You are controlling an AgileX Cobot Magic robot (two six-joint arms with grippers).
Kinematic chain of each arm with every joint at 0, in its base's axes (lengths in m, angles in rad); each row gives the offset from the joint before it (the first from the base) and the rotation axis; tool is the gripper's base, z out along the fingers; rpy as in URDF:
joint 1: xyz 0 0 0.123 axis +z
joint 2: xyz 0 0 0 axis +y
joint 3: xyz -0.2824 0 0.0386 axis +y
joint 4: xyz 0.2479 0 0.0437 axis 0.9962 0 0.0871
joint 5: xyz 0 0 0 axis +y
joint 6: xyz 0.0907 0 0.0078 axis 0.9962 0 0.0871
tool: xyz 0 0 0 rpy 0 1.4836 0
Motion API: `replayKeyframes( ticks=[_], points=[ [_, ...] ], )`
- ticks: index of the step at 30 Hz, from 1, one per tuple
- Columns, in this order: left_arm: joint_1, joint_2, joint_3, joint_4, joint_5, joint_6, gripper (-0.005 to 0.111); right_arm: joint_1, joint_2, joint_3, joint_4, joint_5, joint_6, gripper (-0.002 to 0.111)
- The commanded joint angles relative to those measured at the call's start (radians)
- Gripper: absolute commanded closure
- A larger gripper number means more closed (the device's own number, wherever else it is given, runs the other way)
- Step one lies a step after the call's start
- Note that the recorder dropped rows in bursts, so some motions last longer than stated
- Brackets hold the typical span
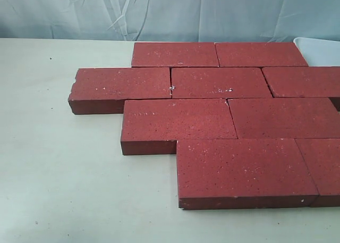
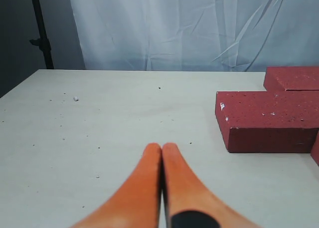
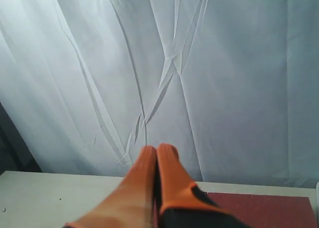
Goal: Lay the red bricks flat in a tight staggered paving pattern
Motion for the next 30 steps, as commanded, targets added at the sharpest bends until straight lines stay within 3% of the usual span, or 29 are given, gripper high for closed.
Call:
replayKeyframes(
  ticks=[1,11,23,30],
  points=[
    [-0.006,-0.005,0.004,0.006,0.002,-0.005,0.107,-0.003,-0.007,0.003,-0.002,0.006,-0.006,0.109],
    [-0.006,-0.005,0.004,0.006,0.002,-0.003,0.107,-0.003,-0.012,0.028,-0.015,0.003,-0.006,0.109],
    [-0.006,-0.005,0.004,0.006,0.002,-0.003,0.107,-0.006,-0.172,0.451,-0.023,-0.037,-0.006,0.109],
    [-0.006,-0.005,0.004,0.006,0.002,-0.003,0.107,-0.005,-0.28,0.594,-0.108,-0.035,-0.006,0.109]
  ],
)
